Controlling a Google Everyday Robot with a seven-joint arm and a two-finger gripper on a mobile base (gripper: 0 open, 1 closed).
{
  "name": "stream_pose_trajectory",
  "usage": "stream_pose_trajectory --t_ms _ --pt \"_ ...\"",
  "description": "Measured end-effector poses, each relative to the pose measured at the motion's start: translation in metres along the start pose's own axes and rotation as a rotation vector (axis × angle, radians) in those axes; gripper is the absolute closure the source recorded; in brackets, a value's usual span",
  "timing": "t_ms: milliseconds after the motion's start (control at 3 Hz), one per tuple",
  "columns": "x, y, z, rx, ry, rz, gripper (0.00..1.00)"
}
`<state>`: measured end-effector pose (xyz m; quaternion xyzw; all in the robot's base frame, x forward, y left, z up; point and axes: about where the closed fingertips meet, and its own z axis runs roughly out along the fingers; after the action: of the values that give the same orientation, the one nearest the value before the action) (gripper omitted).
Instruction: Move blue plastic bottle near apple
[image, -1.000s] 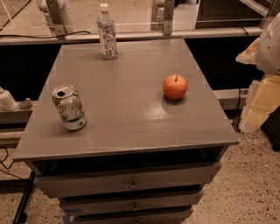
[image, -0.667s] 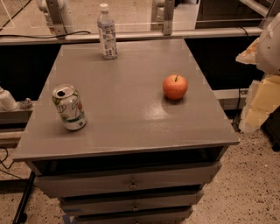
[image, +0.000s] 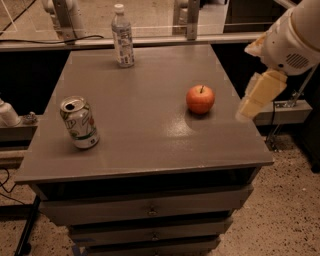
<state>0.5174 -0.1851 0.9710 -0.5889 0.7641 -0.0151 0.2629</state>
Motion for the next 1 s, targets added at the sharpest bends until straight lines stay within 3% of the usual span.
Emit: stream_pose_trajectory --t_ms 333,1000 --pt "-0.031 -0.05 0.03 0.029 -0.16 0.018 0.0" --pt "-0.12 -0.132 0.091 0.007 -0.538 0.044 0.0"
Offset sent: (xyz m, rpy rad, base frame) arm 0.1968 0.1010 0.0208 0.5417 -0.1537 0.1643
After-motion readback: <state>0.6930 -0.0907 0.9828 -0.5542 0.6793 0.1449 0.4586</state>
